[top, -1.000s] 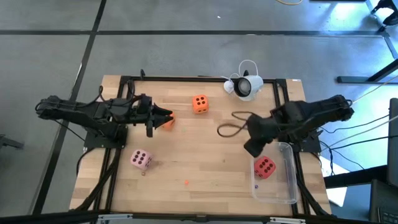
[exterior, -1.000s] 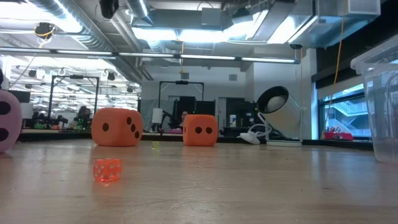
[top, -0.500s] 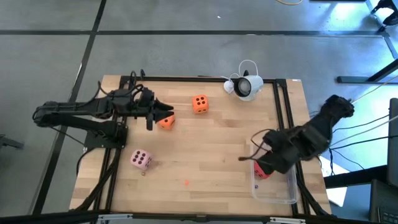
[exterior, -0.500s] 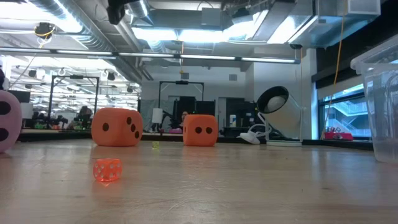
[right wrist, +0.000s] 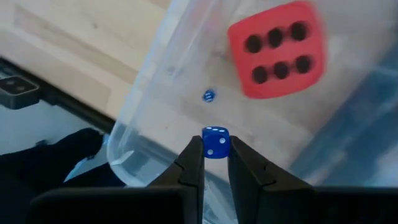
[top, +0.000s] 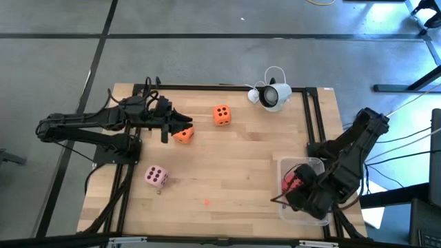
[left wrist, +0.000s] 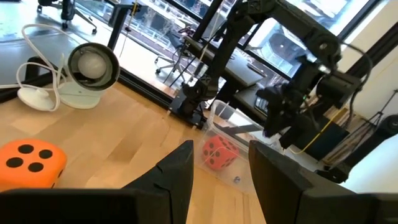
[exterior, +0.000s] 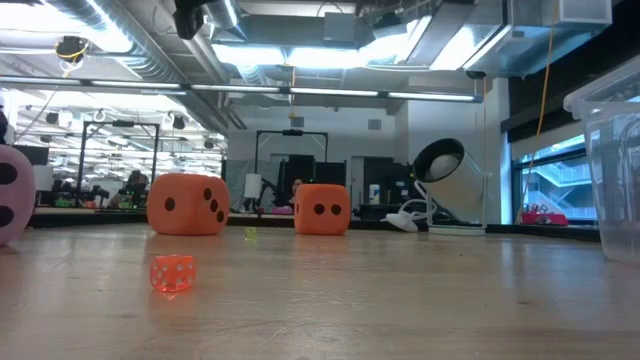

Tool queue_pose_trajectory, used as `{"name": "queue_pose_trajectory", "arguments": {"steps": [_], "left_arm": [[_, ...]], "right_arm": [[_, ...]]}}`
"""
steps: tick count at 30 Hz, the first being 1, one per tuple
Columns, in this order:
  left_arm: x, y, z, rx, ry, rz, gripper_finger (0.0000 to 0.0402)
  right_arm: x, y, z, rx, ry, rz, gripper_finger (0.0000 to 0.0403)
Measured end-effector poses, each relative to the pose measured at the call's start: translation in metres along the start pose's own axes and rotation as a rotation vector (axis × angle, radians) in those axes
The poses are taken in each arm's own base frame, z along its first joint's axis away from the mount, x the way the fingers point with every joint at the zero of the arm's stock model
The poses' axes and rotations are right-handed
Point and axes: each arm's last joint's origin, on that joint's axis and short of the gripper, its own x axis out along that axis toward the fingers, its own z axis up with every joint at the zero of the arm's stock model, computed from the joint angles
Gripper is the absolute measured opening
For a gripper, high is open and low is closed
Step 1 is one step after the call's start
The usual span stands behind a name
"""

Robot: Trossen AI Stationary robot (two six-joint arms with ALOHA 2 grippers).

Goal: Pick & Place Dice
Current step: Put the small blue die into the transparent bin

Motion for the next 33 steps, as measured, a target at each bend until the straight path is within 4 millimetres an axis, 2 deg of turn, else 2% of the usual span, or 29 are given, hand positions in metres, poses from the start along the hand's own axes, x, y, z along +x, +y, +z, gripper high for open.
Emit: {"name": "queue_pose_trajectory", "arguments": {"steps": [11,14,26,33], "left_arm": [[0.001,0.0,0.0,0.0,-0.003,-0.004,0.0148],[0.004,0.001,-0.001,-0.004,0.006,0.001,0.0148],[0.021,0.006,-0.01,-0.027,0.082,0.01,0.0148],[0.021,0.006,-0.01,-0.009,0.083,0.008,0.0148]], "right_arm": [[0.061,-0.005,-0.005,-0.006,0.103,0.014,0.0046],[0.071,-0.006,-0.006,-0.005,0.116,0.043,0.0046],[0.075,-0.007,-0.005,-0.013,0.11,0.038,0.0046],[0.075,-0.007,-0.005,-0.014,0.087,0.047,0.0046]]}}
